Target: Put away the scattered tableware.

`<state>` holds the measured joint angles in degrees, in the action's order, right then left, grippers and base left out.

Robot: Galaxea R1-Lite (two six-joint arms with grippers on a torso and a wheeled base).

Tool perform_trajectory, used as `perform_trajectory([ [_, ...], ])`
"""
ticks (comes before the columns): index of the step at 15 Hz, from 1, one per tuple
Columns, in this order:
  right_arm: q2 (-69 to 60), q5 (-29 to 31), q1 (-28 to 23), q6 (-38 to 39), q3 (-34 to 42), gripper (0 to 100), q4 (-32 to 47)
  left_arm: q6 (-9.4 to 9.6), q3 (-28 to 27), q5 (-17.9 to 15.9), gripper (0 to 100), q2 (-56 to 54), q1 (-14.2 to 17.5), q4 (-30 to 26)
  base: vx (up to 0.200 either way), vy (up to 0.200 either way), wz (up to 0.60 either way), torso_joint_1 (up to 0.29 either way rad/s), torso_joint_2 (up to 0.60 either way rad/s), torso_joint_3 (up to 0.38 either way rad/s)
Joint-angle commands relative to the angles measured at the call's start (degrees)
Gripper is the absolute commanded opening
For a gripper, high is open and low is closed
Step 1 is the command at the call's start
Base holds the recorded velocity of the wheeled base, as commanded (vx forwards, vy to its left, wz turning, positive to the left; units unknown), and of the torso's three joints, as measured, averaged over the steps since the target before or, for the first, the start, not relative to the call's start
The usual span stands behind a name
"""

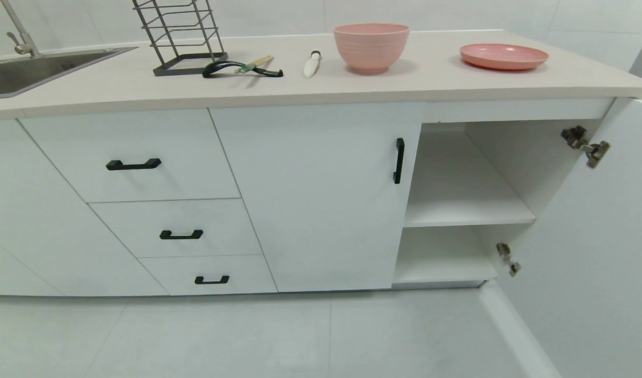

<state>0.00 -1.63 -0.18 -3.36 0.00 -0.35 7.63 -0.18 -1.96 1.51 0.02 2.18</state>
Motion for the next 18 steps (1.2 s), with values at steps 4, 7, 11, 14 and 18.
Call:
perform_trajectory([
  [4, 0.00, 0.14, 0.01, 2.13, 0.00, 100, 0.44, -0.34, 0.18, 0.29, 100, -1.51, 0.15, -0.07, 0.000, 0.000, 0.00, 0.000, 0.00, 0.000],
  [7, 0.00, 0.32, 0.01, 3.98, 0.00, 100, 0.35, -1.22, 0.18, 0.29, 100, -1.51, 0.15, -1.92, 0.000, 0.000, -0.40, 0.003, 0.00, 0.002],
  [11, 0.00, 0.23, 0.01, 3.98, 0.00, 100, 0.35, -1.39, 0.18, 0.29, 100, -1.51, 0.15, -1.92, 0.000, 0.000, -0.60, 0.006, 0.00, 0.002],
  [14, 0.00, 0.23, 0.01, 3.98, 0.00, 100, 0.35, -2.18, 0.18, 0.38, 100, -1.51, 0.15, -1.92, 0.000, 0.000, 0.00, 0.000, 0.00, 0.000],
  [18, 0.00, 0.23, 0.01, 3.98, 0.00, 100, 0.44, -2.80, 0.18, 0.64, 100, -1.51, 0.15, -1.92, 0.150, -0.150, 0.00, 0.002, 0.00, 0.002],
])
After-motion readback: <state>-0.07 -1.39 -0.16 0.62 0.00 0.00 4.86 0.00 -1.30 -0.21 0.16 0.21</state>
